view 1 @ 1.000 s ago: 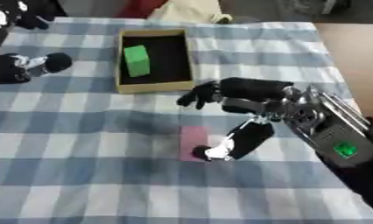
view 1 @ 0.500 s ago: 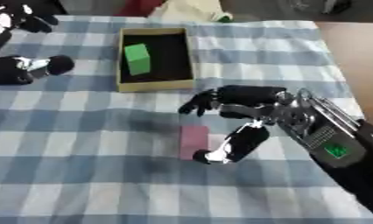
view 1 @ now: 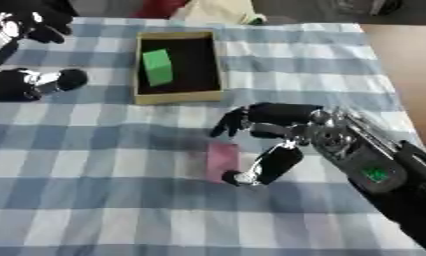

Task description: Pick up objects on the table and place them in the box.

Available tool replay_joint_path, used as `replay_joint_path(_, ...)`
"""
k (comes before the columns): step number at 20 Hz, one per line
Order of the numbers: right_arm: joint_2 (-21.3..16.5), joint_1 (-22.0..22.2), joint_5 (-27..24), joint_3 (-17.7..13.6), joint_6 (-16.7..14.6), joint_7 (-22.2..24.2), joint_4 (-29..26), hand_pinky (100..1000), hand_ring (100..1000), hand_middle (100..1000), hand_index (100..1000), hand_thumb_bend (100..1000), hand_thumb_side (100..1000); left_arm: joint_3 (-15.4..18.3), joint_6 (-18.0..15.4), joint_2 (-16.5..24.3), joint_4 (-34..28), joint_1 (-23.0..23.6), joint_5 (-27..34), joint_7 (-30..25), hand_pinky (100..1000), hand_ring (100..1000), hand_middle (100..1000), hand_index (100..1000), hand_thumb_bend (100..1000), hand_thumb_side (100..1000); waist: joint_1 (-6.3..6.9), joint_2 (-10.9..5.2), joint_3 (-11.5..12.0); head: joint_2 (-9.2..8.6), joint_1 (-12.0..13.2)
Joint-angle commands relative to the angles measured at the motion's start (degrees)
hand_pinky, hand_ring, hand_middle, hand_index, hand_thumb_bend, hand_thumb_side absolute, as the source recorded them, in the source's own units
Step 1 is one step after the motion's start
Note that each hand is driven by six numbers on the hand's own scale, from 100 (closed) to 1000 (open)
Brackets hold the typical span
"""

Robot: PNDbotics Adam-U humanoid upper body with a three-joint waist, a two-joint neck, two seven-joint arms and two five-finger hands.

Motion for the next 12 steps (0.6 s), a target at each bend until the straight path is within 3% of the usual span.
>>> replay_joint_path(1,-0.3,-0.46,0.85,-0.6,-0.15,-0.91,-0.25,822,793,806,844,311,545,0.31,-0.06,1.06,-0.41,-0.56,0.35,-0.19,806,743,727,884,824,801,0.25,-1.11,0.03,0.06,-0.06)
replay_joint_path(12,-0.28,-0.14,3.38,-0.63,-0.45,-3.84,-0.13,813,771,760,745,280,506,0.29,-0.18,1.02,-0.21,-0.4,0.5,-0.35,806,743,727,885,817,802,0.22,-1.07,-0.06,0.04,-0.04)
